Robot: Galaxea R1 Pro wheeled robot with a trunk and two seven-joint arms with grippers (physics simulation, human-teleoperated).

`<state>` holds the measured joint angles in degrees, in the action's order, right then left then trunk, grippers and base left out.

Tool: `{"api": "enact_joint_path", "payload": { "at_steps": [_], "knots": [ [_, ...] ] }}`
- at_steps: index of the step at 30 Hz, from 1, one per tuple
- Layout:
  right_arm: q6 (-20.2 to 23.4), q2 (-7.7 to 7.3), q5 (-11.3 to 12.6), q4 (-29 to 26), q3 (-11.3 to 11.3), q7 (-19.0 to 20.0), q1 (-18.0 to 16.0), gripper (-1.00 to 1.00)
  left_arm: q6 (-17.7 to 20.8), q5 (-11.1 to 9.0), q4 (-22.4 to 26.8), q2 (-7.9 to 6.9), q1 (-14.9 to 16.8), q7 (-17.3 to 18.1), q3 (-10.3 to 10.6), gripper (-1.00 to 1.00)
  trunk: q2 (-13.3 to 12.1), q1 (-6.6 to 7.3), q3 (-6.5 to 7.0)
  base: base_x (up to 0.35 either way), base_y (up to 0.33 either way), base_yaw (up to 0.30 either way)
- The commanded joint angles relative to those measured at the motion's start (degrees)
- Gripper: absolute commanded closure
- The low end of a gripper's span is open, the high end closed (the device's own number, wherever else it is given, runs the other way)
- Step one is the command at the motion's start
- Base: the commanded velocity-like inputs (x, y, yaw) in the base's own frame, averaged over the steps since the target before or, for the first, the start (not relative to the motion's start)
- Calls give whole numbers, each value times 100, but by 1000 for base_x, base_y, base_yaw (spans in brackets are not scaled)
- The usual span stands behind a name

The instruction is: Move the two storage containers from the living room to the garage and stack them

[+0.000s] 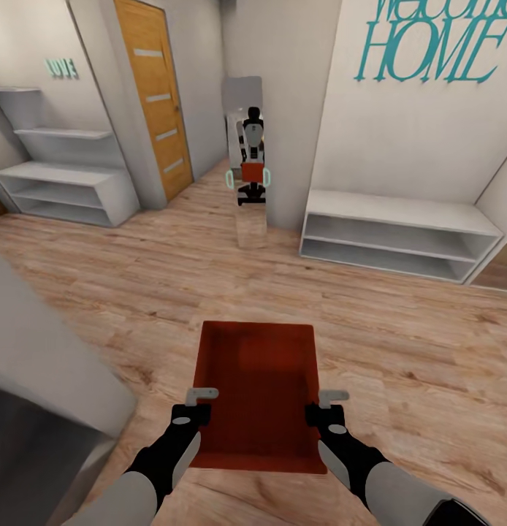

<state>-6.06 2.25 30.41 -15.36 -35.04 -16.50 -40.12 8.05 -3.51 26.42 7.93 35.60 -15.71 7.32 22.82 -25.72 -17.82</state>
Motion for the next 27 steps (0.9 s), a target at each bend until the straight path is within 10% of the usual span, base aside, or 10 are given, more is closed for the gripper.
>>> {"api": "enact_joint_path", "payload": {
  "at_steps": [1,27],
  "knots": [
    [-44,-49,-70,-11,85,-64,-13,100,346,-133,-23,-11,-1,-73,91,100,10,-6,-9,322,0,0],
    [-44,-58,-69,-4,93,-64,-13,100,346,-133,-23,-11,-1,-73,88,100,10,-6,-9,322,0,0]
  ]
}}
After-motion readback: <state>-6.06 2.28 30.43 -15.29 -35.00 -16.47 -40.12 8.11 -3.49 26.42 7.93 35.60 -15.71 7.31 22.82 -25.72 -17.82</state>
